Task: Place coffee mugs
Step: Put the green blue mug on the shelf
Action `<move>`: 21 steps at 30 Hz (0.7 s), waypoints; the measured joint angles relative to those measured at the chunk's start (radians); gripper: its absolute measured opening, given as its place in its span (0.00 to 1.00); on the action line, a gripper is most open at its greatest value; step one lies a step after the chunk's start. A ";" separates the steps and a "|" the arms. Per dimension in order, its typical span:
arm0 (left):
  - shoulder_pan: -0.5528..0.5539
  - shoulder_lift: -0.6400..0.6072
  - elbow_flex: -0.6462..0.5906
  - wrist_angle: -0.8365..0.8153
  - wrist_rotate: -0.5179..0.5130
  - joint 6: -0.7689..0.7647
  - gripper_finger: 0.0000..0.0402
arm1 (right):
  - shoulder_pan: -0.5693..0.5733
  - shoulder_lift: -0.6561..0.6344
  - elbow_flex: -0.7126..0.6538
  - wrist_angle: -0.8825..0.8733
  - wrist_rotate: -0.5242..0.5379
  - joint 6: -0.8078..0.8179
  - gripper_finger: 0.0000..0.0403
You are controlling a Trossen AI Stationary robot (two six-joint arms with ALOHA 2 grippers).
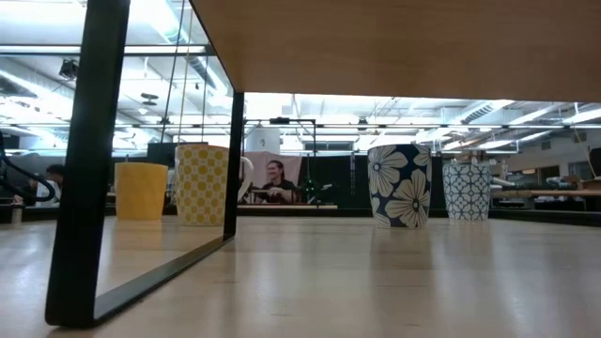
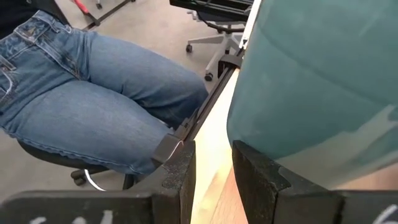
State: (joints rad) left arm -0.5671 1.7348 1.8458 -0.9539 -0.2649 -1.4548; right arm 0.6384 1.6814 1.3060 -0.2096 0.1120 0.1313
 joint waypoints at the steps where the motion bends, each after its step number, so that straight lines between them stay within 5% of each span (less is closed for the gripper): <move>1: 0.000 0.000 0.000 0.000 0.000 0.000 0.13 | 0.000 0.000 0.000 -0.001 0.000 0.007 0.28; 21: -0.004 0.035 0.000 -0.005 0.029 -0.001 0.13 | 0.001 0.000 0.000 -0.042 0.025 0.057 0.28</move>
State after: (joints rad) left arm -0.5713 1.7695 1.8458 -0.9592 -0.2363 -1.4555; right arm 0.6395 1.6814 1.3060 -0.2512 0.1371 0.1884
